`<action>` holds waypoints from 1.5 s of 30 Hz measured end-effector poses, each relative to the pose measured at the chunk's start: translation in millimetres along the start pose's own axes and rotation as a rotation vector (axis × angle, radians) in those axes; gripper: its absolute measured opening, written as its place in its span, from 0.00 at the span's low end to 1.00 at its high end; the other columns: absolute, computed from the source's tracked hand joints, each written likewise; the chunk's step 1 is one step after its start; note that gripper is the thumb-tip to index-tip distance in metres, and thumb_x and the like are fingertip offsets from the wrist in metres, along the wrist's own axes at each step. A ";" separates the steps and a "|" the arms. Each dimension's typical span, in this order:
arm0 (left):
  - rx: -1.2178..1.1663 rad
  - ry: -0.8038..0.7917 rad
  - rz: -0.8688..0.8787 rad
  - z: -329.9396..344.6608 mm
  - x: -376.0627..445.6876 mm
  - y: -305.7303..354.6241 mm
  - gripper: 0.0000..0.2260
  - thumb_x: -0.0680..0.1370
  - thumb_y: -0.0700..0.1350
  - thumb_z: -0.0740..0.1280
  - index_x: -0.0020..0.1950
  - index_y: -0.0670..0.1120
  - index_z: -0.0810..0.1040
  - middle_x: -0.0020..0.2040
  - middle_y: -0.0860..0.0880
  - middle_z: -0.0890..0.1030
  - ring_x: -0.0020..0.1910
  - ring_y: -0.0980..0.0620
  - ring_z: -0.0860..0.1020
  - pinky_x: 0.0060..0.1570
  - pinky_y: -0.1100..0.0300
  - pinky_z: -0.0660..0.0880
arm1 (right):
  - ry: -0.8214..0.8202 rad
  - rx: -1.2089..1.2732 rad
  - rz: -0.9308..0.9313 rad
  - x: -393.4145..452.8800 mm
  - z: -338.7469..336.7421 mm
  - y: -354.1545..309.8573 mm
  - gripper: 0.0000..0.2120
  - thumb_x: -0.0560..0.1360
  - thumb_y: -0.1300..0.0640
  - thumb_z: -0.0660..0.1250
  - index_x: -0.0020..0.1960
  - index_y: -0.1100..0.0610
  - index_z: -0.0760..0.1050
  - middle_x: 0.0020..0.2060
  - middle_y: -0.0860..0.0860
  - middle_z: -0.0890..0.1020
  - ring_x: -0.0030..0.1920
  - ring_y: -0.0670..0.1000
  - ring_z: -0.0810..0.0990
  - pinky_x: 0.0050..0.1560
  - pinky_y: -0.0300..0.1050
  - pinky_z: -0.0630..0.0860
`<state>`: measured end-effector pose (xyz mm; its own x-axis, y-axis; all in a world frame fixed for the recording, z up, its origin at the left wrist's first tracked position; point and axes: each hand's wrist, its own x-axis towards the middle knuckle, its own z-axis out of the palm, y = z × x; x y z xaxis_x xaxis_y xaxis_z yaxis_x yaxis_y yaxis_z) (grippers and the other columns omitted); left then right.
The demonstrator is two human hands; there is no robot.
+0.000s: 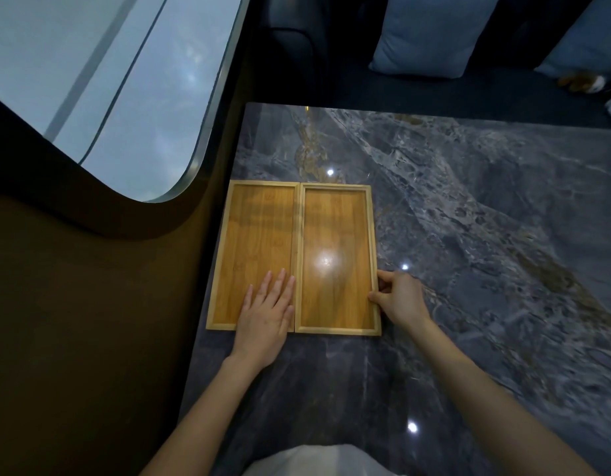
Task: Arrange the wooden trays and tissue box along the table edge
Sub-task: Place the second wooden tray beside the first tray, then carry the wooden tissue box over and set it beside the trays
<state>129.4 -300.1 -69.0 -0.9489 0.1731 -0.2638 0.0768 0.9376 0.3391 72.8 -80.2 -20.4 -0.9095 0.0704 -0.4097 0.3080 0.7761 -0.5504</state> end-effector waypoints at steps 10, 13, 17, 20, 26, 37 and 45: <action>0.064 -0.079 -0.032 -8.5 1.0 7.2 0.25 0.77 0.56 0.37 0.72 0.53 0.38 0.75 0.54 0.41 0.76 0.52 0.40 0.72 0.52 0.39 | 0.026 -0.015 0.003 -3.9 5.2 2.7 0.15 0.71 0.63 0.68 0.58 0.60 0.78 0.42 0.55 0.81 0.43 0.51 0.78 0.51 0.48 0.76; 0.077 -0.159 -0.080 -20.0 4.0 14.6 0.25 0.81 0.51 0.48 0.75 0.50 0.43 0.78 0.51 0.45 0.77 0.50 0.44 0.75 0.49 0.46 | -0.017 0.088 0.052 -1.6 0.5 5.9 0.14 0.71 0.61 0.68 0.57 0.59 0.79 0.40 0.54 0.81 0.43 0.55 0.81 0.52 0.52 0.78; 0.045 -0.185 -0.149 -44.9 14.4 42.5 0.21 0.80 0.50 0.53 0.71 0.46 0.63 0.74 0.46 0.64 0.72 0.47 0.63 0.71 0.49 0.63 | -0.117 0.483 0.282 5.1 -9.4 13.7 0.14 0.77 0.58 0.59 0.58 0.63 0.76 0.39 0.56 0.80 0.43 0.58 0.79 0.36 0.50 0.77; -0.002 -0.199 -0.124 -61.6 23.9 77.6 0.18 0.79 0.50 0.55 0.64 0.44 0.71 0.63 0.45 0.76 0.61 0.45 0.74 0.58 0.51 0.73 | -0.157 0.611 0.286 -0.1 -28.0 24.8 0.11 0.78 0.58 0.59 0.53 0.62 0.76 0.36 0.53 0.78 0.37 0.50 0.76 0.33 0.42 0.70; 0.008 -0.270 0.010 -56.8 46.3 158.8 0.16 0.77 0.51 0.57 0.56 0.43 0.77 0.57 0.40 0.80 0.56 0.40 0.78 0.51 0.50 0.75 | -0.109 0.681 0.203 -19.1 -89.6 77.4 0.09 0.78 0.60 0.59 0.45 0.58 0.77 0.37 0.54 0.78 0.30 0.45 0.77 0.30 0.38 0.70; -0.204 -0.419 0.203 -24.1 80.8 377.7 0.15 0.79 0.50 0.57 0.53 0.42 0.78 0.52 0.40 0.81 0.55 0.41 0.77 0.54 0.49 0.74 | 0.387 0.848 0.240 -80.5 -240.7 248.0 0.07 0.78 0.63 0.58 0.50 0.61 0.75 0.33 0.53 0.78 0.29 0.45 0.77 0.30 0.38 0.73; -0.342 -0.380 0.301 19.4 101.3 528.2 0.13 0.78 0.46 0.59 0.54 0.40 0.79 0.54 0.38 0.82 0.56 0.43 0.78 0.51 0.57 0.68 | 0.737 0.851 0.369 -102.1 -322.1 374.3 0.08 0.76 0.63 0.59 0.52 0.59 0.75 0.32 0.52 0.77 0.27 0.41 0.77 0.29 0.36 0.74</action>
<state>79.7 218.5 65.9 -0.7195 0.5716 -0.3944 0.1629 0.6910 0.7042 191.0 405.0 49.7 -0.5821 0.7631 -0.2808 0.4192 -0.0143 -0.9078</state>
